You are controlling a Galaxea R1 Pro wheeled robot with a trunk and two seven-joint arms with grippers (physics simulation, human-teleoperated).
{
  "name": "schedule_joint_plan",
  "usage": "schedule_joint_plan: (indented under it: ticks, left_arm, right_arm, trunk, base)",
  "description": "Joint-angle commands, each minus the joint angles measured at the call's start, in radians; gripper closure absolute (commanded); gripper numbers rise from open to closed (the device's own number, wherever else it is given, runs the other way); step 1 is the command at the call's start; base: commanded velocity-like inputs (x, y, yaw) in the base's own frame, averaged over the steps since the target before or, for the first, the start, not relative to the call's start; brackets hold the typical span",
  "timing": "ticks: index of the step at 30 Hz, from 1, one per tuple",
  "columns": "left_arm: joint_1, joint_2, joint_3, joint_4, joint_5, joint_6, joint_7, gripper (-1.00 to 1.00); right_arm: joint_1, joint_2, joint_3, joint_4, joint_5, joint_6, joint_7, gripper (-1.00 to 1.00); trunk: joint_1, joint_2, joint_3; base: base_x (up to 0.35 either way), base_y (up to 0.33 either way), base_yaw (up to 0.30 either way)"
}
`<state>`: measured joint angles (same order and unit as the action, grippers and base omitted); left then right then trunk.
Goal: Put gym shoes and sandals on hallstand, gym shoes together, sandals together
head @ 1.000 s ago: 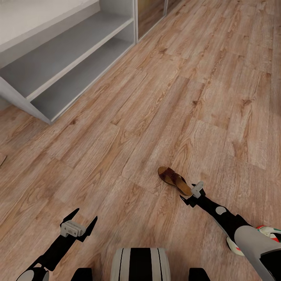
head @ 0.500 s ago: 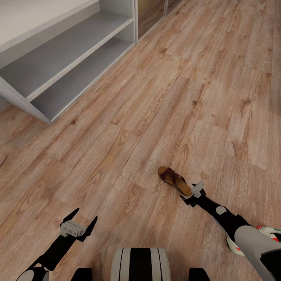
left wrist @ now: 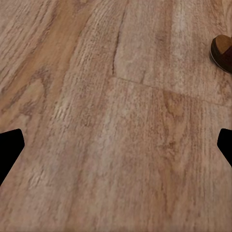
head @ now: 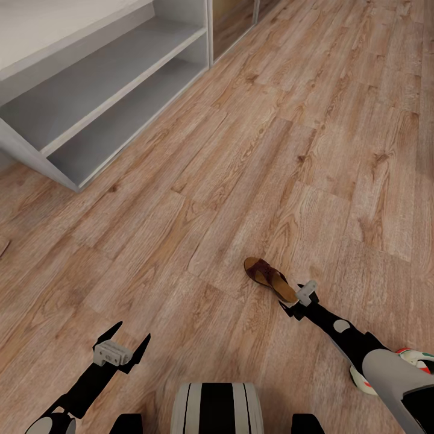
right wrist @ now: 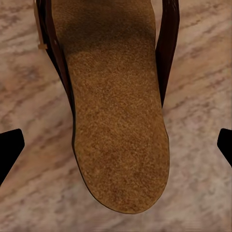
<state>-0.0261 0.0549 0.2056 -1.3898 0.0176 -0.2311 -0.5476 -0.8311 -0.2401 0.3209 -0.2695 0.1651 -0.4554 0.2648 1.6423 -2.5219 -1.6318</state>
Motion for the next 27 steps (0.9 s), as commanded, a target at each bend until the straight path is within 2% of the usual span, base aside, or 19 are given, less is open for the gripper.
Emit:
schedule_joint_plan:
  ticks: [1,27]
  left_arm:
    - [0.000,0.000,0.000,0.000,0.000,0.000,0.000,-1.00]
    - [0.000,0.000,0.000,0.000,0.001,0.000,0.000,-1.00]
  right_arm:
    - [0.000,0.000,0.000,0.000,0.000,0.000,0.000,-1.00]
    - [0.003,0.001,0.001,0.003,0.001,0.000,-0.008,-1.00]
  trunk:
    - [0.000,0.000,0.000]
    - [0.000,0.000,0.000]
  base:
    - [0.000,0.000,0.000]
    - [0.000,0.000,0.000]
